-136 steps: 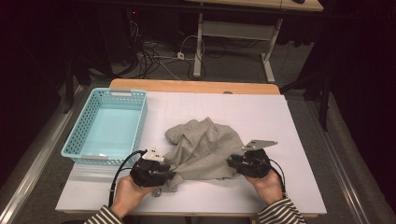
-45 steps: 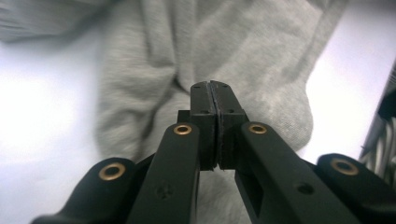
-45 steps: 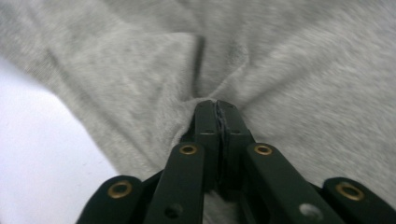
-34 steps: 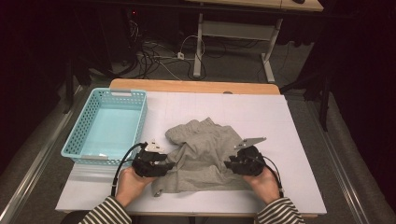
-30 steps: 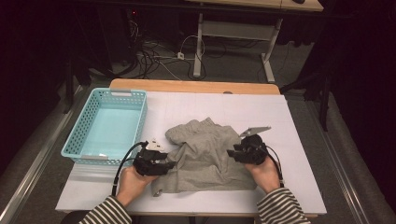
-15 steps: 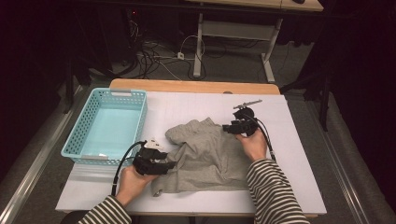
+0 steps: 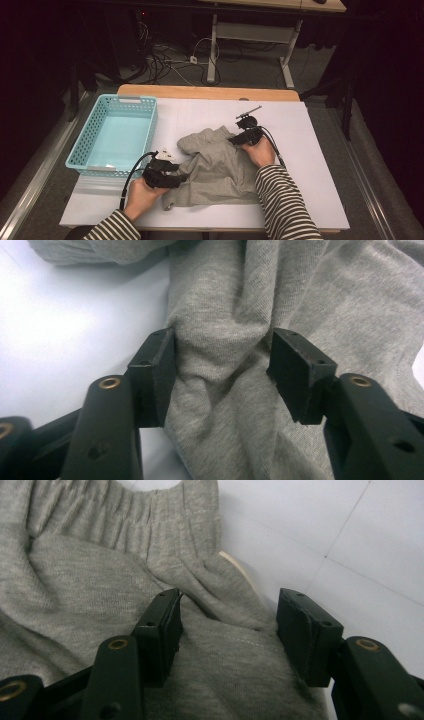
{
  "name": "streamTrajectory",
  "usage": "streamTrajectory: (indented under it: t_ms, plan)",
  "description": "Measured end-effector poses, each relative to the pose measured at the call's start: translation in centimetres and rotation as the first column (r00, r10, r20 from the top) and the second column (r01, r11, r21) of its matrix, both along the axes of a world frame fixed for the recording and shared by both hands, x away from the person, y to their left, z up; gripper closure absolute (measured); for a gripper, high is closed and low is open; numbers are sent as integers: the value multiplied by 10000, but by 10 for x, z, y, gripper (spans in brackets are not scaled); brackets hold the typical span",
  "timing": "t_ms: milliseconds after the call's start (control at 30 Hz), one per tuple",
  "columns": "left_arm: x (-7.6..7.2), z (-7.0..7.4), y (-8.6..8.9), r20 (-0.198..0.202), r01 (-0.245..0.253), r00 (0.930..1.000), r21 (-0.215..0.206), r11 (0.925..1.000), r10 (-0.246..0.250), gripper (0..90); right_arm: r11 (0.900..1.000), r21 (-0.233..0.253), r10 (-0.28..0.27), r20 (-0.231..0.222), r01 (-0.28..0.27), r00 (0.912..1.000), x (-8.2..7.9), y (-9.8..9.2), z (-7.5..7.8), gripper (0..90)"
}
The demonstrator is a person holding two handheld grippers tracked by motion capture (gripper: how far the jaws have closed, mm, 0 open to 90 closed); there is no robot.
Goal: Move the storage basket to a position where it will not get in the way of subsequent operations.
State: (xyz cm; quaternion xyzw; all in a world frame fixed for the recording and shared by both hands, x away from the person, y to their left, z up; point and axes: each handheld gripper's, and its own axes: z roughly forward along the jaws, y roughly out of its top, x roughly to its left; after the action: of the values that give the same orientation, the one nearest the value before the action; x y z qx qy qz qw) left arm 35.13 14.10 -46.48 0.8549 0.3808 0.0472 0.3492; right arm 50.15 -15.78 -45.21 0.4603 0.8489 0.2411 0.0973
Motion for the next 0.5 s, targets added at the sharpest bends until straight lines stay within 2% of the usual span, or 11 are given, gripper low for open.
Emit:
streamTrajectory:
  t_ms: [67, 133, 200, 267, 333, 433, 500]
  plan:
    - [0, 0, -1, 13, 4, 10000, 30, 10000, -4, 415, 9999, -45, 136, -35, -136, 9999, -1, 1, 1, 530]
    - [-1, 0, -2, 37, 40, 10000, 108, 9999, -40, 411, 9994, 0, 360, -258, -360, 9990, -4, 1, 2, 722]
    - [-1, -1, -2, 36, 67, 10000, 146, 9999, -68, 410, 9982, -66, 596, -378, -599, 9975, -8, 3, 4, 795]
    - [-1, -1, -2, 30, 77, 10000, 142, 9999, -77, 410, 9950, -429, 894, -162, -900, 9959, -10, 5, 6, 814]
    - [-1, -1, -2, 25, 96, 10000, 147, 9998, -97, 410, 9943, -697, 833, 303, -810, 9961, -11, 3, 10, 817]
    - [0, -1, -2, 23, 123, 9999, 151, 9998, -123, 410, 9981, -549, 320, 900, -271, 9954, -9, -8, 21, 818]
    - [0, -1, -1, 13, 127, 9999, 145, 9998, -127, 410, 9979, -597, -182, 1269, 260, 9917, -6, -19, 29, 818]
